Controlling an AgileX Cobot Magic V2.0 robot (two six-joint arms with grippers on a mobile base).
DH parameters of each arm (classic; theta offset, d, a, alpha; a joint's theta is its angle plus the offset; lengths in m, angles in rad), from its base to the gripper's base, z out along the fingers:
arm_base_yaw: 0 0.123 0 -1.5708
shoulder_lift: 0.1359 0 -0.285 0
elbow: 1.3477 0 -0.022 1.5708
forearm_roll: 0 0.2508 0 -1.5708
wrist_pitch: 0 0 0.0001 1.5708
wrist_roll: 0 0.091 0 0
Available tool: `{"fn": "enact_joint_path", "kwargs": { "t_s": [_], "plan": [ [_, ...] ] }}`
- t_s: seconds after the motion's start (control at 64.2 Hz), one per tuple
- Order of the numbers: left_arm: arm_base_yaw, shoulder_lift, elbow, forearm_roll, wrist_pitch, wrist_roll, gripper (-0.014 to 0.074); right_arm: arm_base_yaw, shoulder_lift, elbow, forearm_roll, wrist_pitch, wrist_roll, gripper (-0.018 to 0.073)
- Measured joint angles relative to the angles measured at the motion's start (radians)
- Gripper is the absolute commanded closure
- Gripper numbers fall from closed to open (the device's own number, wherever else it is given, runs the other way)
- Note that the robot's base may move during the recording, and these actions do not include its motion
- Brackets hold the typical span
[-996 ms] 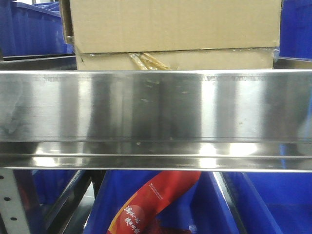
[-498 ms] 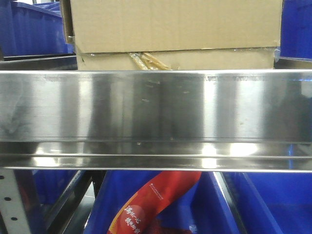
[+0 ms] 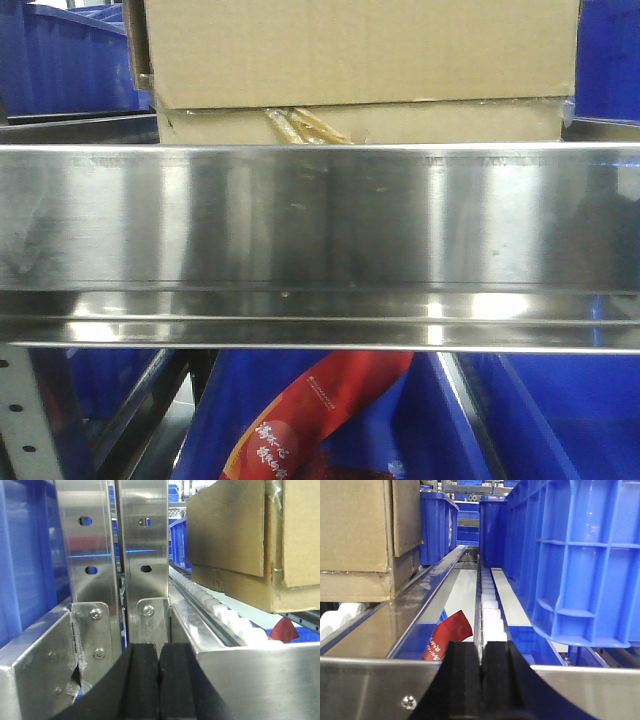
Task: Stack two boxes on right shelf middle
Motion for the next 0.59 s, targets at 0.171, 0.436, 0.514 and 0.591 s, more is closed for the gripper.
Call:
{"fn": "enact_joint_path", "kwargs": {
  "t_s": [0.171, 0.436, 0.514, 0.591],
  "plan": [
    [0.000, 0.000, 0.000, 0.000, 0.000, 0.000, 0.0708, 0.000, 0.000, 0.000, 0.000, 0.000, 0.000, 0.0721],
    [0.000, 0.000, 0.000, 0.000, 0.000, 0.000, 0.0708, 0.000, 0.000, 0.000, 0.000, 0.000, -0.002, 0.0721],
    [0.000, 0.000, 0.000, 0.000, 0.000, 0.000, 0.0708, 0.000, 0.000, 0.000, 0.000, 0.000, -0.002, 0.0721],
    [0.000, 0.000, 0.000, 0.000, 0.000, 0.000, 0.0708, 0.000, 0.000, 0.000, 0.000, 0.000, -0.002, 0.0721]
  ]
}}
